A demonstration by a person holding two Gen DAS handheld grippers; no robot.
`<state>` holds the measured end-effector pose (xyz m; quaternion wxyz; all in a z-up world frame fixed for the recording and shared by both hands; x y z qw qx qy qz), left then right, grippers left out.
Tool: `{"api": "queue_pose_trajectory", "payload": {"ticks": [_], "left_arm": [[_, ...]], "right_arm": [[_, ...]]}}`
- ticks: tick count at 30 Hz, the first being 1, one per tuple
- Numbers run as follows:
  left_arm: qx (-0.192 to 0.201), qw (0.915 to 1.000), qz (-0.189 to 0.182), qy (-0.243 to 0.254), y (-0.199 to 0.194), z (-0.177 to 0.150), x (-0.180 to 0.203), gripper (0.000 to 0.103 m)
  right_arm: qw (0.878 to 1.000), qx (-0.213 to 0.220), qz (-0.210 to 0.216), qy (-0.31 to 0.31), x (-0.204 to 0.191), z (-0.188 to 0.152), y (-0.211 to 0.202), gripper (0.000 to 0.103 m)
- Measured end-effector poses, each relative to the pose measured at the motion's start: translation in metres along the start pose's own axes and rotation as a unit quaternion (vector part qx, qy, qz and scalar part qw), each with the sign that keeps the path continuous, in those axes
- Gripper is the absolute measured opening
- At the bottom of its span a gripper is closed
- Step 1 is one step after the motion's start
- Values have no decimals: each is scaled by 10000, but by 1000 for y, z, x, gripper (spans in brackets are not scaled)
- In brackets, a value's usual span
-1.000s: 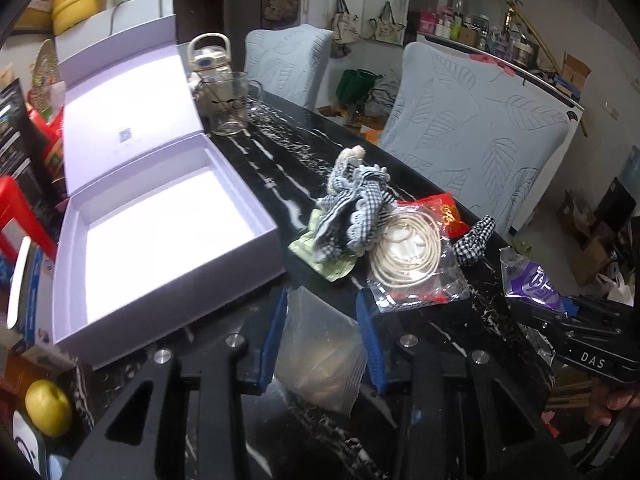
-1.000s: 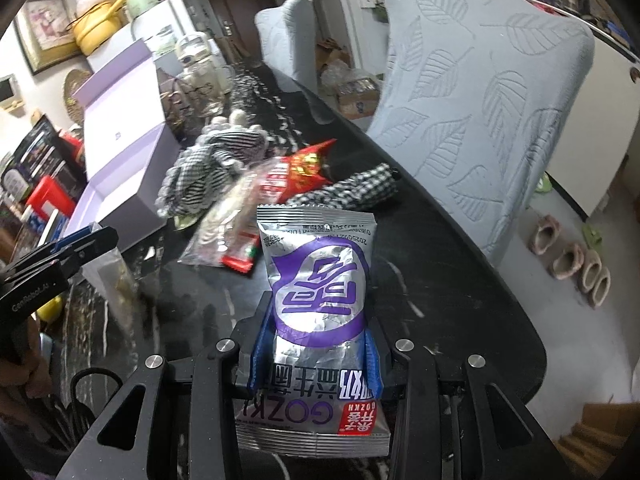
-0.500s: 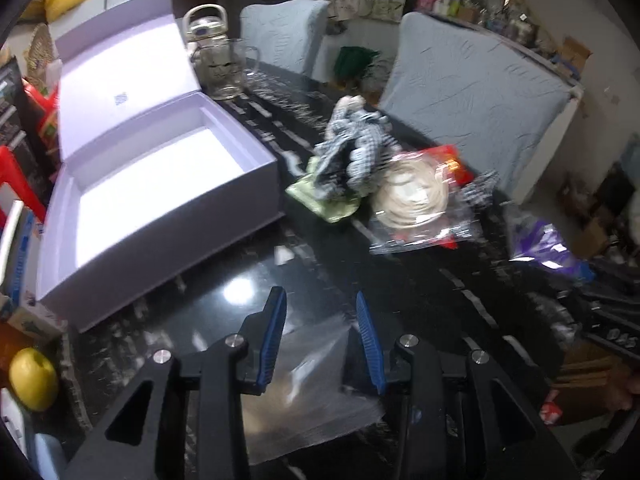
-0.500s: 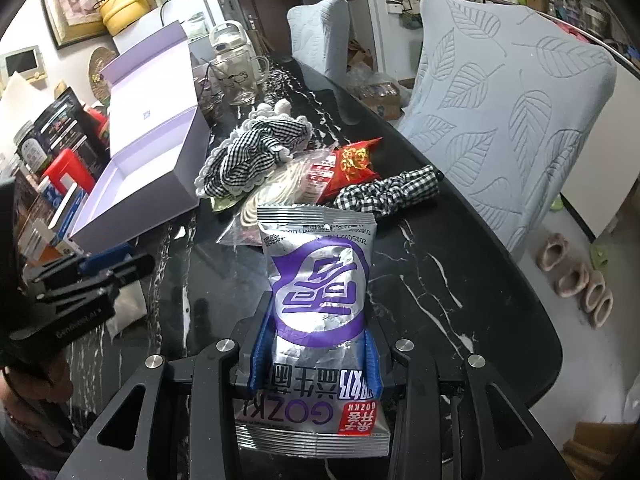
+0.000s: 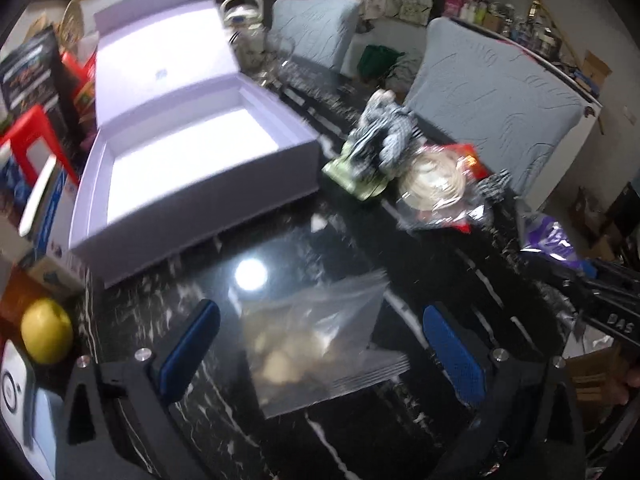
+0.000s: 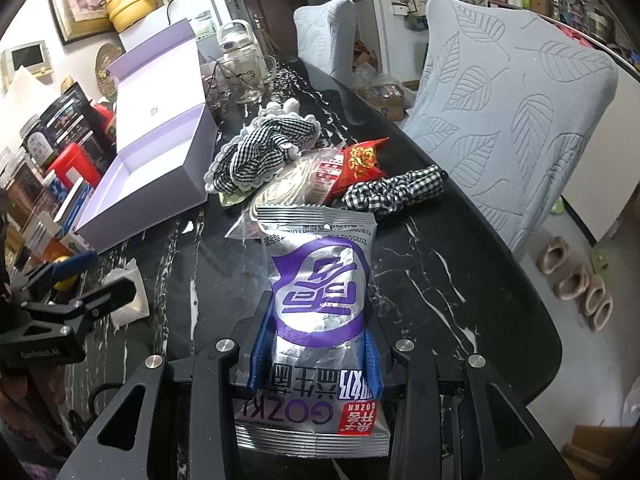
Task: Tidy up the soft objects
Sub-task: 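Grasp the clear zip bag of snacks with the left tool while the right holds the packet, then carry the zip bag and packet into the lavender box and release both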
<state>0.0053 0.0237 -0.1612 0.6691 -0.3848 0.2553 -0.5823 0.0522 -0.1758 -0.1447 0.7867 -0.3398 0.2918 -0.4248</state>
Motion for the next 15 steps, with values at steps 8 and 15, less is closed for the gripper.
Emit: {"api": "queue_pose_trajectory", "payload": {"ticks": [8,15], "left_arm": [[-448,9964,-118,-714,28,-21,-13,103],[-334,9967,120,-724,31,-25,-13,103]], "right_arm": [[9999,-67,-6,-108,-4,-3,3,38],[9999,-99,-49,-118,-2,-3,5,38]]}}
Point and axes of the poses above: each gripper's, at about its wrist camera, not at the fingertips, and y roughly the way its jaws point, x to its right, z to its top, the point moved 9 cm from there along y, roughly the way its jaws point, and after that the axes turned 2 degrees about -y, right-handed, at the moved point
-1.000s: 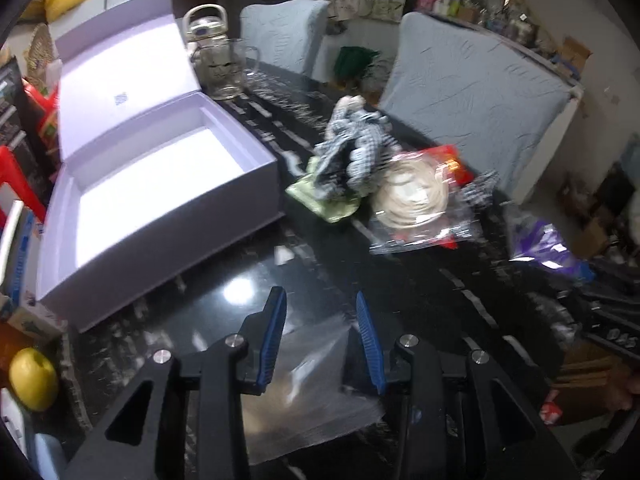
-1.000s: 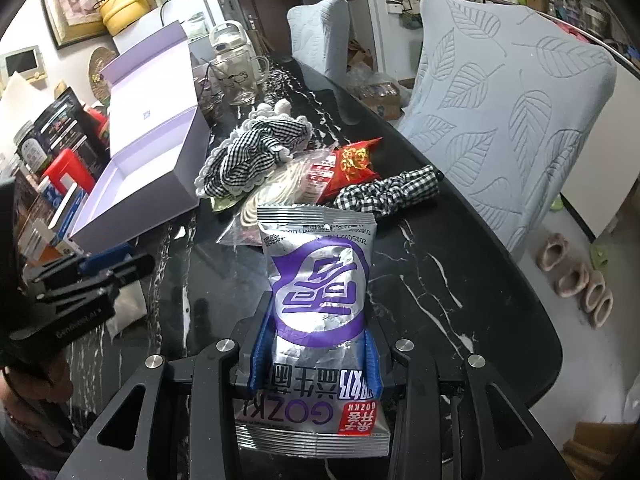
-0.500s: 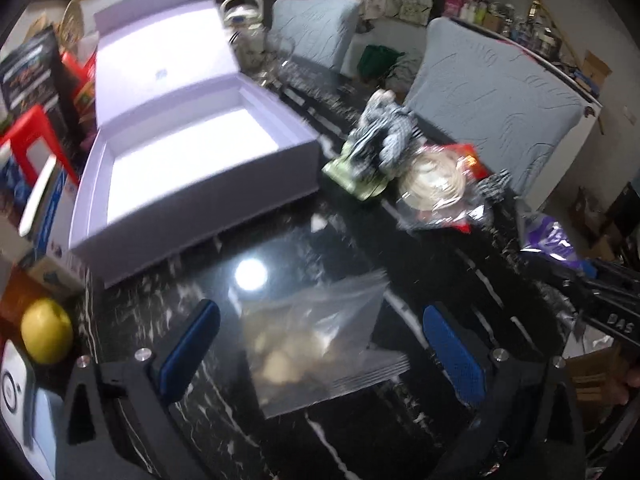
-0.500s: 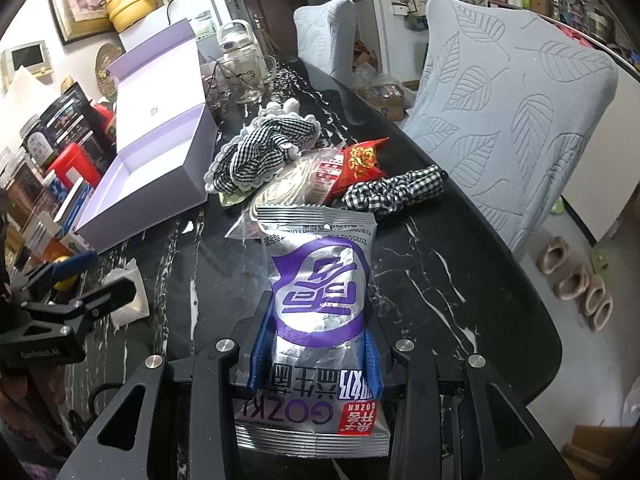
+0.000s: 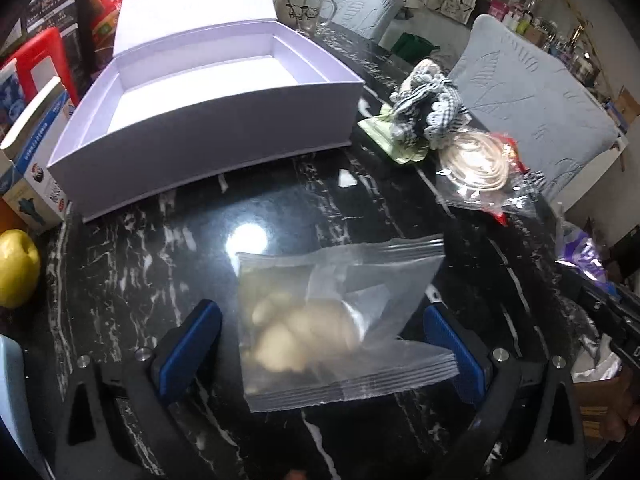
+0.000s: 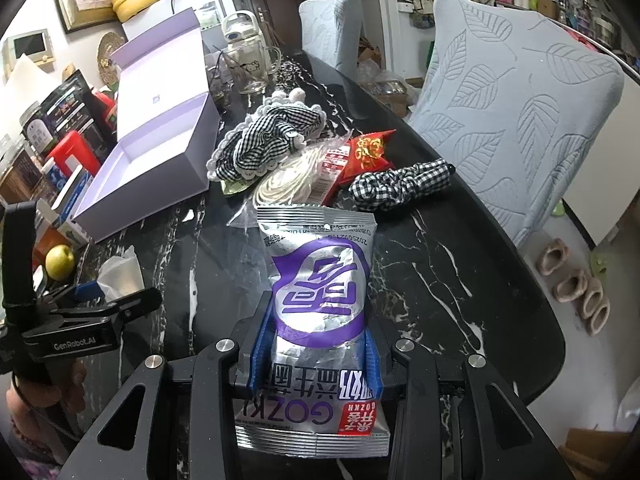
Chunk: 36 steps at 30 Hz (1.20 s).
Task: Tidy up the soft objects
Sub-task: 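Carry the zip bag and packet into the lavender box and release both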
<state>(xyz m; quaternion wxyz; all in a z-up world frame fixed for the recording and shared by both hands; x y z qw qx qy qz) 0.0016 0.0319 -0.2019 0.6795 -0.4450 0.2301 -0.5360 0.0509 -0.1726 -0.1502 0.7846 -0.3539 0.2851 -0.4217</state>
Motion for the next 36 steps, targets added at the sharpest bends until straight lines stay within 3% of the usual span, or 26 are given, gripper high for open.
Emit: {"api": "queue_pose_trajectory", "payload": {"ticks": [2,5,9,16,25,36], "left_arm": [[28,10000,5,28,0,1,0,103],[161,9998,74,107,-2,3,1,84],[294,9994,-2,191,-8,7,3,76],[494,9984,-83,246,-29,12,2,76],[926,9952,71,295,-69,24,-1,76],[1606,9864,292,186,-122,51,-18,76]], "right_arm": [[10000,-3,-14,7,1,0,0,38],[10000,-14,-20,25,1,-1,1,38],[10000,-17,-24,31,1,-2,1,38],[9999,-16,116,-22,-6,-6,0,38],[9981,77,557,-249,-34,-1,-7,38],[9869,548,1140,-999,-91,34,-29,38]]}}
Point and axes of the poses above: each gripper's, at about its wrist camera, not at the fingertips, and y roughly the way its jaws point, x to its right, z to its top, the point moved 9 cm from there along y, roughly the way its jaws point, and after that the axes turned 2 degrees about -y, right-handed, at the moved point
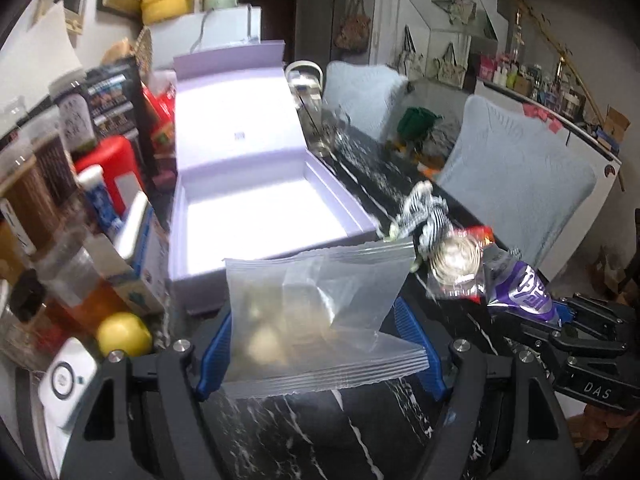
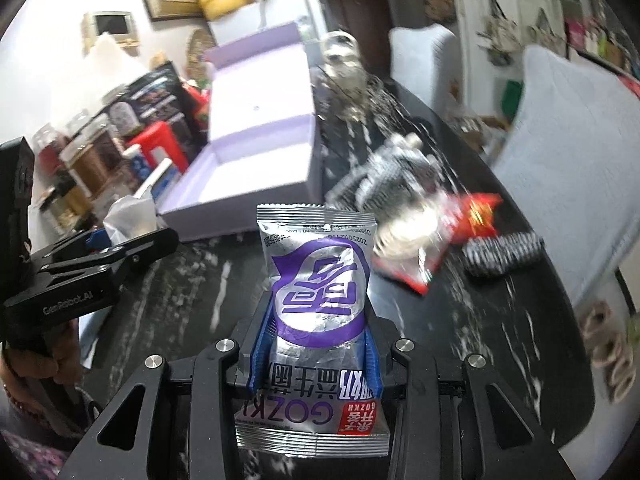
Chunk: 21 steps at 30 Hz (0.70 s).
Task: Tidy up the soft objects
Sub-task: 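Carry the zip bag and packet into the lavender box and release both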
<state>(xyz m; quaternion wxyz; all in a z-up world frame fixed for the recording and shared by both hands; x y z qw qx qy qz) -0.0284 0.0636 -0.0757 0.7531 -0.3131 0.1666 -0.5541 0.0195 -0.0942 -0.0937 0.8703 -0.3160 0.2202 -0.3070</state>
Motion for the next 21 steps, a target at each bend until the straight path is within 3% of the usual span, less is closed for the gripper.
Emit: {"api": "queue_pose_trajectory", "payload": {"ticks": [21], "left_arm": [[948,9953,173,20,-20,90,-19,76]], "right_arm": [[9895,948,560,-935,-57,120,-3,38]]}}
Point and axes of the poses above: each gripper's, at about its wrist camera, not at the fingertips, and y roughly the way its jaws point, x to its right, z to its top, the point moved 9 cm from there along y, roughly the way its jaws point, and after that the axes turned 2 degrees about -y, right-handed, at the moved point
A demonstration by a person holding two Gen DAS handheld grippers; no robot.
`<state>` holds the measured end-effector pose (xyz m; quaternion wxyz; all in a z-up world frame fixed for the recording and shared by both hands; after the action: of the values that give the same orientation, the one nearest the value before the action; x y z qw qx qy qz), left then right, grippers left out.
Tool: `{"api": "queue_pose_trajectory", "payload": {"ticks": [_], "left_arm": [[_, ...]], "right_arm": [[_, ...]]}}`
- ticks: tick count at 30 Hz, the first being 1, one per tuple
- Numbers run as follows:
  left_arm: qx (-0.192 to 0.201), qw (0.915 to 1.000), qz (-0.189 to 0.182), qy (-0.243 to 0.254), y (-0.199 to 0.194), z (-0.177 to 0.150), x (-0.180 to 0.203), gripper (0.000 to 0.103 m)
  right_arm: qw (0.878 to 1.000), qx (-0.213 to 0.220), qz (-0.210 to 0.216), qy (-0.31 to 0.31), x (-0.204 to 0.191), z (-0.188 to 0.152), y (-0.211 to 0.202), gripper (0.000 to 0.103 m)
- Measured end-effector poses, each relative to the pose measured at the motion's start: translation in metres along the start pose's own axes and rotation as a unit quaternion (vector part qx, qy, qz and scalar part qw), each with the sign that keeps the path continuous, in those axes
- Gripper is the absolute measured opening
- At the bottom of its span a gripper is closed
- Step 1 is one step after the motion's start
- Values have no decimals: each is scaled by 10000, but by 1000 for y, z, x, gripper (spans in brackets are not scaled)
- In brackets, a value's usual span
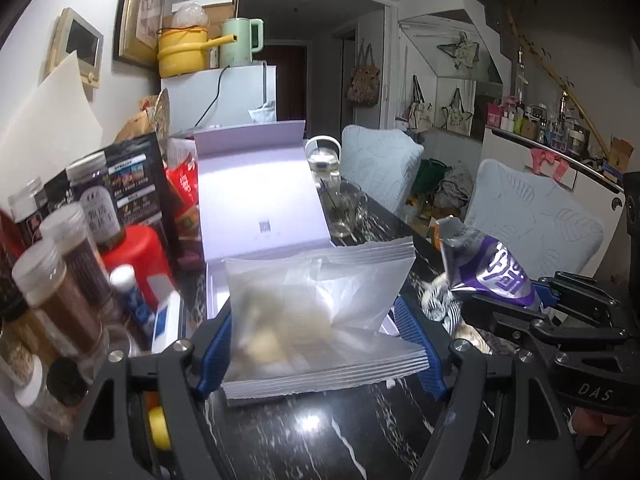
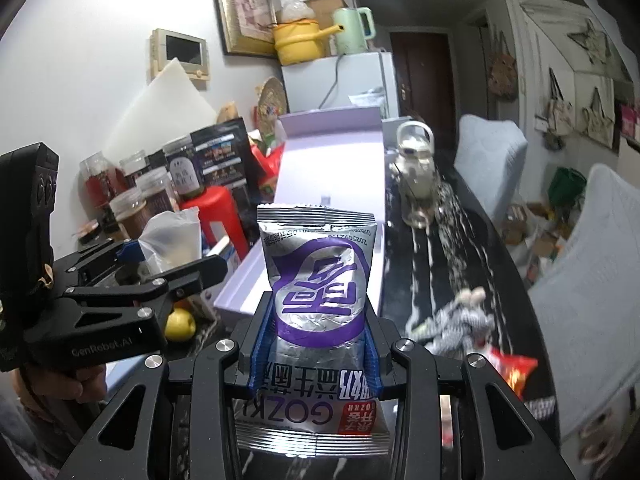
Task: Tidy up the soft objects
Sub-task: 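Carry the zip bag and packet into the lavender box and release both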
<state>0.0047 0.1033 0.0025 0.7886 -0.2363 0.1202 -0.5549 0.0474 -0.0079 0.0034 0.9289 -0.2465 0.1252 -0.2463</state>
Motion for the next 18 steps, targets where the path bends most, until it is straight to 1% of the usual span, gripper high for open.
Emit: {"api": "queue_pose_trajectory", "payload": {"ticks": [5,9,12,18], "left_arm": [[220,9997,17,62,13,24,-7,76],[308,9994,54,122,28,38,-11,76],[360,9993,53,124,42,50,-15,76],[568,9982,175,46,72,76,-30,76]], "right_arm": [[9998,165,45,-65,4,25,12,38],[9996,242,54,-121,8,43,27,38],[9995,291,33,-123,13,56,40,38],[9995,317,0,33,33,79,75,38]]}}
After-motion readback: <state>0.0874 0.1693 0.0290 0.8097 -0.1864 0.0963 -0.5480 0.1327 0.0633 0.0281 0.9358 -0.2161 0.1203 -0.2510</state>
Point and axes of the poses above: each gripper's, at about its wrist camera, not at the fingertips, and y roughly the way its jaws point, x to its right, z to its top, the point moved 9 cm from there along y, roughly the way its jaws point, and after that the axes turned 2 degrees about -y, right-handed, at the moved point
